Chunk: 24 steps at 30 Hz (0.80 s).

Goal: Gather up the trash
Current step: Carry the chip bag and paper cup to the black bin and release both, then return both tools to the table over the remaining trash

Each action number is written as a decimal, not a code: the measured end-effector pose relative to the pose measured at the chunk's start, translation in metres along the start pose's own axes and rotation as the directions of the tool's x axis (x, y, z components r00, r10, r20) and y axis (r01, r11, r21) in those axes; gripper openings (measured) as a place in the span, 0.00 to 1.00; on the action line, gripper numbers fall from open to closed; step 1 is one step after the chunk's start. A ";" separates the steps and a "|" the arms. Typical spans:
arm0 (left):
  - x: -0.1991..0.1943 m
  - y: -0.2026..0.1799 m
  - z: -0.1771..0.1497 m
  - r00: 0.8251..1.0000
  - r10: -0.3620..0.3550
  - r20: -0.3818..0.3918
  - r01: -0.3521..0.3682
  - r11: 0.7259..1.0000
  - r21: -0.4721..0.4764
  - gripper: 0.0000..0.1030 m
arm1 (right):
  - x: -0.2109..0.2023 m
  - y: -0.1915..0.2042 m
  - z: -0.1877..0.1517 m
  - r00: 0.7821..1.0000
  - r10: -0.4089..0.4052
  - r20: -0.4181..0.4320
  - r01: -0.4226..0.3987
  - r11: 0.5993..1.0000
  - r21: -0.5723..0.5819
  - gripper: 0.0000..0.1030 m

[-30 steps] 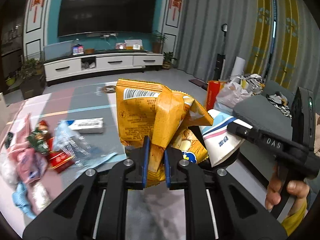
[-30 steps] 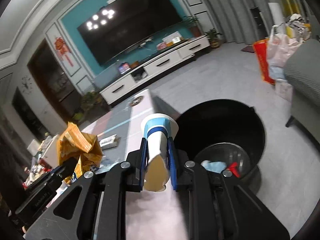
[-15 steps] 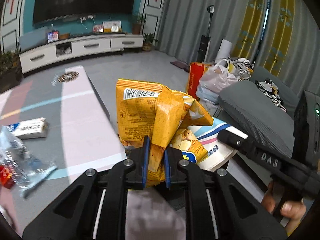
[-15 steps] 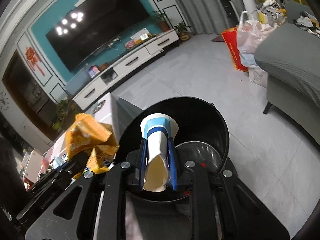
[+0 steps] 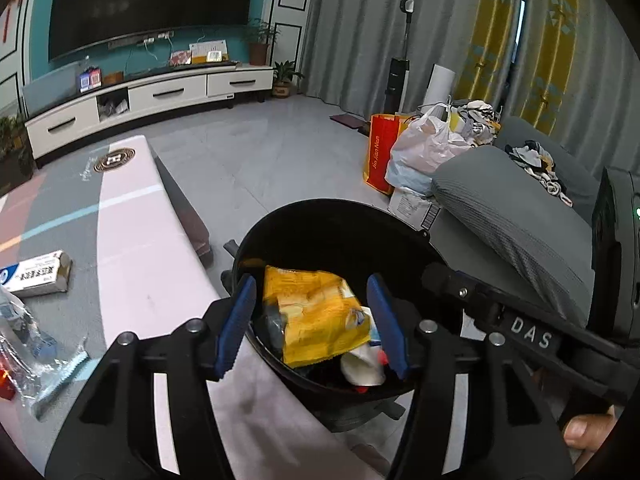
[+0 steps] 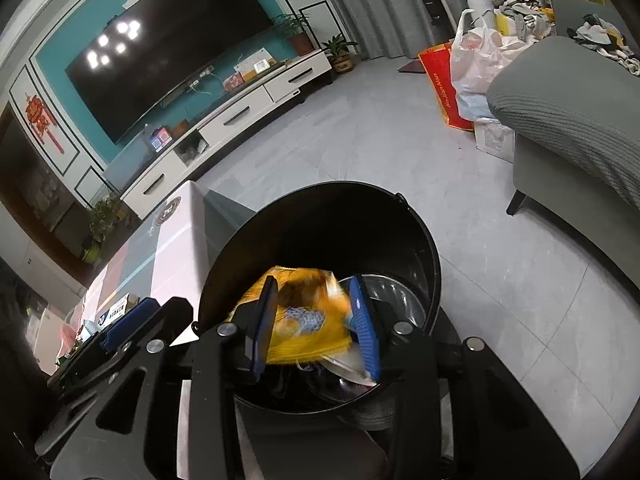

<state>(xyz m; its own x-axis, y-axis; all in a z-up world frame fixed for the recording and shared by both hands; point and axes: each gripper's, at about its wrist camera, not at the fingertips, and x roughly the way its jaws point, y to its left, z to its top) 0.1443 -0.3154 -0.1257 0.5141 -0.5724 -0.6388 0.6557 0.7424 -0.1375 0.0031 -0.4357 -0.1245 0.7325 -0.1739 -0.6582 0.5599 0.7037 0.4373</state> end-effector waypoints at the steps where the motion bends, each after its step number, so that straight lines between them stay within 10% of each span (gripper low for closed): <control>1: -0.002 0.000 0.000 1.000 0.006 0.003 -0.006 1.000 0.002 0.59 | 0.000 0.000 0.000 1.000 0.000 0.002 0.000 1.000 0.000 0.37; 24: -0.098 0.053 -0.048 0.989 0.142 0.044 -0.140 0.989 -0.042 0.86 | -0.005 0.041 -0.010 0.999 0.040 0.002 -0.039 0.993 -0.111 0.56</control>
<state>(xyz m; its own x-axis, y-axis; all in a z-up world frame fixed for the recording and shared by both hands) 0.1015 -0.2032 -0.1066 0.6256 -0.4761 -0.6180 0.5537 0.8291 -0.0782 0.0185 -0.3984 -0.1094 0.7550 -0.1473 -0.6389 0.4845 0.7819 0.3923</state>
